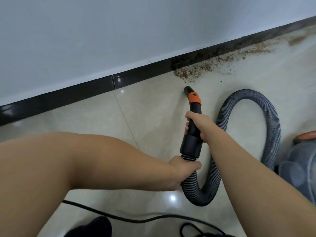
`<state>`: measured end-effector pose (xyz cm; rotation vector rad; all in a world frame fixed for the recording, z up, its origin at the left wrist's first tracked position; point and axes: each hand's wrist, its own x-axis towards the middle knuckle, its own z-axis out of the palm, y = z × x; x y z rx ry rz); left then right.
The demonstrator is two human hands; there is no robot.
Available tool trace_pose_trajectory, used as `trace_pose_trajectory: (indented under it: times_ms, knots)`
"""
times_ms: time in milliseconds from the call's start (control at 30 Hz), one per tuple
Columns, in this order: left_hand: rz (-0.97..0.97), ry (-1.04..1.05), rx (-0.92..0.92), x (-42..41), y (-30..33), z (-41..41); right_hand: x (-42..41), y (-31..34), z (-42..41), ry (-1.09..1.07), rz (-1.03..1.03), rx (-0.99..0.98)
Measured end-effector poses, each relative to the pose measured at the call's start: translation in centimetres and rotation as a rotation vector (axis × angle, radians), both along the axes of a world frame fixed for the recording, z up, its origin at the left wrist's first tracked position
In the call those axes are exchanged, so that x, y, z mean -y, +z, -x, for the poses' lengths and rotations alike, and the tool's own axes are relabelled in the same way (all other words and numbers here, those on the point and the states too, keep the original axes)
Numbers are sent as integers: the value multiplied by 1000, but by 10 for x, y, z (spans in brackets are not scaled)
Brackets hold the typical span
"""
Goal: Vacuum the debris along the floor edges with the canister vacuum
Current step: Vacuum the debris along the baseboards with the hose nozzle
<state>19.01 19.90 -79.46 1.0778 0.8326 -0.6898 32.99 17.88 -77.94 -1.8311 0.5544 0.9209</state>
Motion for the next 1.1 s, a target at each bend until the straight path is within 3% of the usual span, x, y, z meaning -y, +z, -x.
trace_pose_trajectory:
  times_ms: [600,1100]
  knots:
    - [75,169,38,18,-4,-112,14,1,-111,-32,-23,56]
    - [60,155,98,23,-2,-56,7,0,-60,88,-15,-26]
